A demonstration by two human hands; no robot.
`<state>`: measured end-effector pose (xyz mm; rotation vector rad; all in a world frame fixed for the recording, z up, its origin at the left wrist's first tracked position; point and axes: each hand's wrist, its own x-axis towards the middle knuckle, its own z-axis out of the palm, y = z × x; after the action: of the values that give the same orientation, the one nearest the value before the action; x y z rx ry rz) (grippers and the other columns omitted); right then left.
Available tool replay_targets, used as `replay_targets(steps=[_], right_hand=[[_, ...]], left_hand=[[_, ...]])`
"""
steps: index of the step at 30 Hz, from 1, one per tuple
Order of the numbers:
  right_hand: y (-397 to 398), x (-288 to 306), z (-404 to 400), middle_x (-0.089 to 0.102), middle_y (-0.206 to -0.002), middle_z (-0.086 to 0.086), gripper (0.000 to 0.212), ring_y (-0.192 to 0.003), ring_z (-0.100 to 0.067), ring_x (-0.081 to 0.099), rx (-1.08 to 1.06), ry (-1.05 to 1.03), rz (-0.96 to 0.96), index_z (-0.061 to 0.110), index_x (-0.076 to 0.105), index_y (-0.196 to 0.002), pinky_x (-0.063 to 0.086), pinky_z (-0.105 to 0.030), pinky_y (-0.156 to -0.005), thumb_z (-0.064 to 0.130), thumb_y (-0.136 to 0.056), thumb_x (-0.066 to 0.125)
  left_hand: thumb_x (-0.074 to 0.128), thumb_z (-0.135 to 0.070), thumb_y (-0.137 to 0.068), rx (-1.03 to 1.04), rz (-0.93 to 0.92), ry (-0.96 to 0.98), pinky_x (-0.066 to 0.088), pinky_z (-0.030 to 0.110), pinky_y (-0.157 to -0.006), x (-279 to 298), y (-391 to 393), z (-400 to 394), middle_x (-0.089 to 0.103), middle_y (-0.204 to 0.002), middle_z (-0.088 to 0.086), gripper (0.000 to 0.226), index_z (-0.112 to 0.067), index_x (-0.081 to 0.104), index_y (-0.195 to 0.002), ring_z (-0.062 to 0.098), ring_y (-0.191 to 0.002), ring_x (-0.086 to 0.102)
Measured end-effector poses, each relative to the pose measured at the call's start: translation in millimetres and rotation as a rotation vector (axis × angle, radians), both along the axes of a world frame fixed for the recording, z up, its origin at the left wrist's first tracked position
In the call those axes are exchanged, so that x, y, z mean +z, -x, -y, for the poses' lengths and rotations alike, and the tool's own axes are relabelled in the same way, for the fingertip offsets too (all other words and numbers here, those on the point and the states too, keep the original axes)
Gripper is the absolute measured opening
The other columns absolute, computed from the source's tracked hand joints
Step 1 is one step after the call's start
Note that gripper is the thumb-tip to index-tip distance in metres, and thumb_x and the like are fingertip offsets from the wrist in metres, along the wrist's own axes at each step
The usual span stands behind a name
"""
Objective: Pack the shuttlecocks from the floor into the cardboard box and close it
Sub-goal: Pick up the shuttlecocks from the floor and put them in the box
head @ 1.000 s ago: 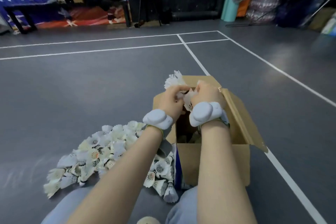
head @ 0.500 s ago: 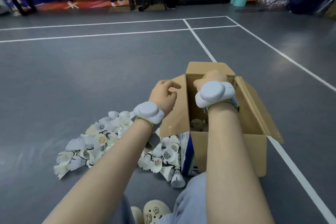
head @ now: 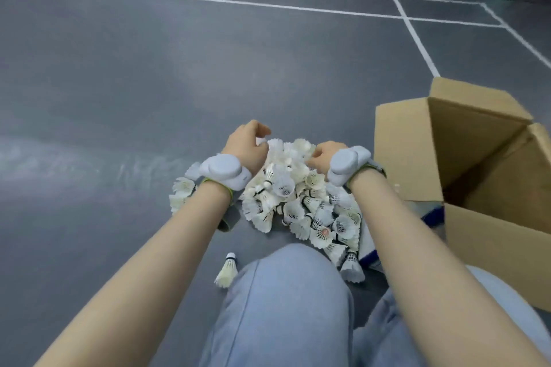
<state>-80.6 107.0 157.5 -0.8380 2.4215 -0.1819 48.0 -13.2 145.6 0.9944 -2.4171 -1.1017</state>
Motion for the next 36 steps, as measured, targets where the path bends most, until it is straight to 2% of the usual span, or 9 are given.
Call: replay_targets(steps=[5,10,12,16,18,20,26,31,36], right_hand=[[-15,-82,26,0.061,-0.118,-0.024,0.042,-0.062,-0.022,0.053,-0.129,0.017,0.307,-0.003,0.052,-0.128,0.038,-0.022,-0.048,0.018,-0.093,0.055],[-25,-171,31,0.057,-0.128,-0.023,0.031,-0.093,-0.019,0.049,-0.118,-0.102,0.322,0.003,0.057,-0.12,0.035,-0.018,-0.059,0.02,-0.094,0.052],[-28,-196,27,0.06,-0.11,-0.018,0.017,-0.098,-0.02,0.054,-0.086,-0.16,0.285,0.008,0.058,-0.105,0.037,-0.017,-0.063,0.018,-0.095,0.048],[-29,-223,21,0.039,-0.07,-0.014,0.022,-0.062,-0.022,0.04,-0.219,-0.176,0.175,0.01,0.042,-0.071,0.025,-0.021,-0.051,0.008,-0.091,0.051],[-30,-236,19,0.052,-0.102,-0.022,0.014,-0.09,-0.031,0.055,-0.265,-0.178,0.132,0.002,0.051,-0.102,0.046,-0.03,-0.073,0.009,-0.09,0.054],[-31,-245,16,0.041,-0.136,-0.02,0.044,-0.122,-0.034,0.048,-0.274,-0.174,0.078,0.001,0.038,-0.13,0.042,-0.036,-0.098,0.009,-0.09,0.054],[-22,-268,11,0.036,-0.135,-0.02,0.043,-0.115,-0.039,0.052,-0.217,-0.139,-0.053,0.01,0.039,-0.131,0.046,-0.041,-0.088,0.005,-0.089,0.05],[-10,-277,7,0.036,-0.135,-0.024,0.039,-0.124,-0.041,0.041,-0.092,-0.173,-0.158,0.011,0.044,-0.132,0.04,-0.045,-0.098,0.007,-0.093,0.041],[2,-283,9,0.043,-0.132,-0.02,0.036,-0.124,-0.038,0.041,-0.012,-0.151,-0.207,0.013,0.058,-0.125,0.039,-0.041,-0.1,0.006,-0.094,0.041]], left_hand=[[0.049,-0.007,-0.081,0.103,0.168,-0.133,0.051,0.031,-0.078,-90,-52,38,0.062,-0.115,0.004,0.032,-0.016,0.06,-0.109,0.024,-0.088,0.06],[0.051,-0.011,-0.082,0.152,0.418,-0.336,0.05,0.029,-0.074,-195,-93,37,0.065,-0.112,0.006,0.029,-0.016,0.058,-0.109,0.022,-0.082,0.058],[0.056,-0.019,-0.084,0.148,0.488,-0.391,0.045,0.028,-0.079,-224,-101,24,0.062,-0.119,0.007,0.031,-0.015,0.055,-0.115,0.023,-0.094,0.059],[0.074,-0.036,-0.073,0.027,0.647,-0.455,0.045,0.036,-0.089,-247,-112,-2,0.042,-0.129,0.01,0.068,-0.022,0.04,-0.131,0.031,-0.106,0.057],[0.076,-0.03,-0.069,-0.06,0.819,-0.464,0.045,0.038,-0.094,-257,-117,-13,0.034,-0.134,0.008,0.081,-0.032,0.031,-0.137,0.032,-0.107,0.056],[0.074,-0.021,-0.07,-0.115,0.896,-0.455,0.044,0.04,-0.096,-262,-123,-18,0.029,-0.138,0.006,0.086,-0.038,0.025,-0.139,0.032,-0.11,0.056],[0.047,-0.007,-0.085,0.012,0.695,-0.358,0.044,0.041,-0.098,-280,-115,-20,0.042,-0.127,0.01,0.052,-0.033,0.043,-0.13,0.033,-0.107,0.056],[0.047,-0.012,-0.091,-0.082,0.659,-0.176,0.047,0.036,-0.088,-278,-86,-6,0.06,-0.116,0.013,0.027,-0.016,0.062,-0.113,0.034,-0.107,0.056],[0.05,-0.018,-0.093,-0.189,0.593,-0.033,0.04,0.039,-0.099,-275,-47,-7,0.039,-0.143,0.006,0.026,-0.018,0.067,-0.112,0.03,-0.13,0.034]])
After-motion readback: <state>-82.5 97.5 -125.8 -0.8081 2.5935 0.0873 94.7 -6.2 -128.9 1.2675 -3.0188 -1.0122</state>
